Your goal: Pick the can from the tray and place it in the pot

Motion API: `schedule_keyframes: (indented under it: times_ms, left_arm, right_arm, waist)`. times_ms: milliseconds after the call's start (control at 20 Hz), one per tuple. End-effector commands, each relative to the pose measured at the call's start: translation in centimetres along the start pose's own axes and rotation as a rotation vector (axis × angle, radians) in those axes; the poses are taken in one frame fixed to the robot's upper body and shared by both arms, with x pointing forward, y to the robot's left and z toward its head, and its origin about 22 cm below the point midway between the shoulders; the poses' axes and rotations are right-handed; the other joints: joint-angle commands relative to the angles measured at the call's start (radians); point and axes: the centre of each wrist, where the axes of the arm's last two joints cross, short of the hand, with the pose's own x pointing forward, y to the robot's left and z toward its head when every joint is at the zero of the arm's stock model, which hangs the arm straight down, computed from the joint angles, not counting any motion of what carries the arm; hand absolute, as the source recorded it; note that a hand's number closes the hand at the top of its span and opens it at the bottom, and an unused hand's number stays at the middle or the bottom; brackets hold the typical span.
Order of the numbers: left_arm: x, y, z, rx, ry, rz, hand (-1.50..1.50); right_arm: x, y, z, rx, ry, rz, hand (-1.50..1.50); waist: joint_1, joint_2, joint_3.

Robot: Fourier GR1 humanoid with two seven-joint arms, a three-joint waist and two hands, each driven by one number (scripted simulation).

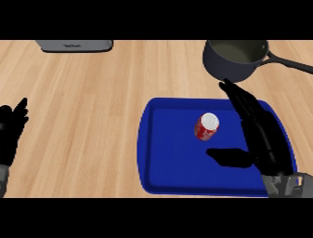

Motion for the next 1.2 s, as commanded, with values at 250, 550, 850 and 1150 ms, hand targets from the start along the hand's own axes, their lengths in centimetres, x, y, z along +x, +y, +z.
schedule_keyframes:
  times_ms: [250,550,850,1150]
  left_arm:
    - [0.5,0.0,-0.3,-0.026,-0.008,0.001,0.0]
    - [0.7,1.0,0.2,-0.029,0.008,0.009,0.0]
    - [0.2,-1.7,-0.1,-0.025,-0.002,0.005,0.0]
    - [0.3,-0.5,-0.5,-0.022,-0.012,-0.014,0.0]
  right_arm:
    - [5.3,-3.0,-0.2,0.371,0.196,0.328,-1.5]
    - [7.3,-3.9,0.4,0.514,0.273,0.309,-1.5]
    - [7.3,-1.6,-2.7,0.517,0.357,0.325,-1.5]
    - [5.3,0.9,-2.7,0.5,0.38,0.311,-1.5]
  waist:
    - [0.019,0.003,-0.001]
    - [0.019,0.004,0.003]
    - [0.019,0.009,0.003]
    - [0.019,0.01,0.003]
